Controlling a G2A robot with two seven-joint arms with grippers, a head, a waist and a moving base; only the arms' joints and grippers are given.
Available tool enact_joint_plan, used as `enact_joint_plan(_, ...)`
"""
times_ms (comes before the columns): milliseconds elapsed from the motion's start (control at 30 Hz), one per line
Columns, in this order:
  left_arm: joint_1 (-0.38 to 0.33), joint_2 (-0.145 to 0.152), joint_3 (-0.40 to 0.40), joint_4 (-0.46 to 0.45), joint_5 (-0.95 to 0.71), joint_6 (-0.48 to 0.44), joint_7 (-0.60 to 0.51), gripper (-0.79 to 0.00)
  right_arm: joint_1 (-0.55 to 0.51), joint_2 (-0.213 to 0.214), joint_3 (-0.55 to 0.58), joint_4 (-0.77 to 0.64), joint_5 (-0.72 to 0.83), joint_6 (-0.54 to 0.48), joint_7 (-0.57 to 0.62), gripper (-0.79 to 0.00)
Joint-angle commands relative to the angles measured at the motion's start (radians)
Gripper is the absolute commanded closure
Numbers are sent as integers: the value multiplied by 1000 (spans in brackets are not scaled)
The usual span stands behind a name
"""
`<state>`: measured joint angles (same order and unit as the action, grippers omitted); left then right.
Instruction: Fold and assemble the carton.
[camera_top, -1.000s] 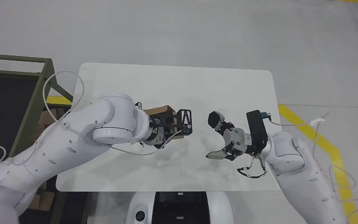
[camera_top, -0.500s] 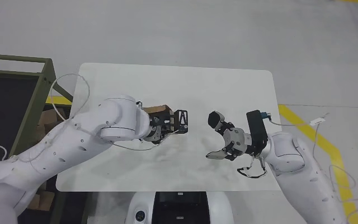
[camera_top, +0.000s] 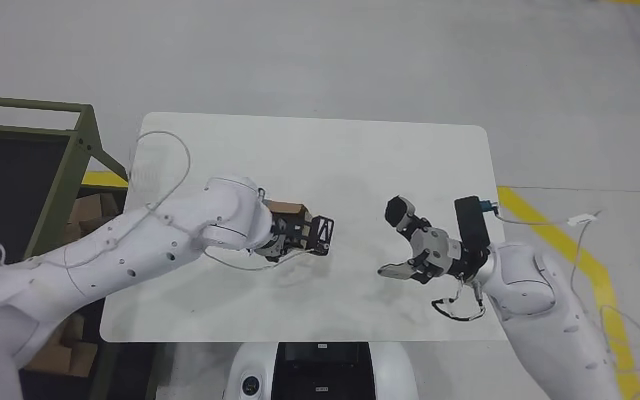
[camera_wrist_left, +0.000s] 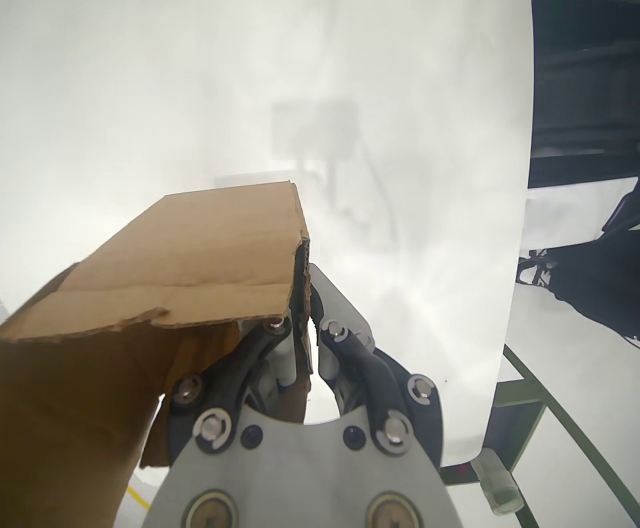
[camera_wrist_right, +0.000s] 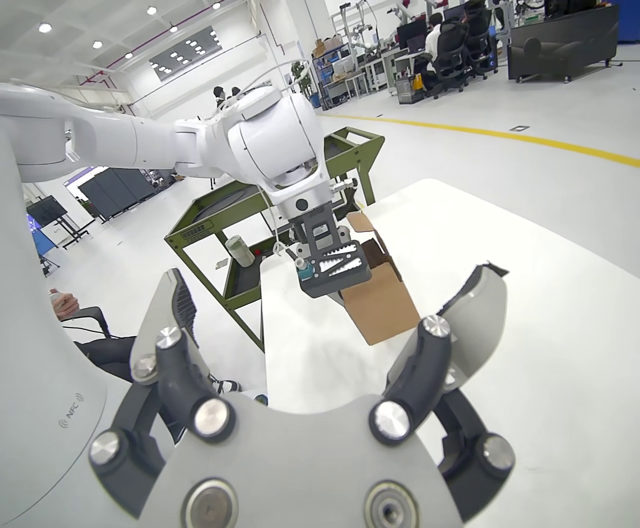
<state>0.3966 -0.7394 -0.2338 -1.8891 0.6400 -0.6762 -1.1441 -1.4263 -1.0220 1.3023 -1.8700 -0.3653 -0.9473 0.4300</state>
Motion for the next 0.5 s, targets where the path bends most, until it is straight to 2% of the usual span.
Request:
enact_joint_plan(0, -31, -6, 36, 13, -17, 0, 0, 0, 0, 1, -1, 3, 4, 0, 3, -785)
enact_joint_plan(100, -59, -19, 64, 36, -46, 4, -4, 0, 3, 3, -5, 6, 10, -2, 8, -785)
enact_joint_plan(467, -28, -82, 64, 102, -23, 41, -41, 0, 7, 8, -7, 14, 18, -10, 4, -785)
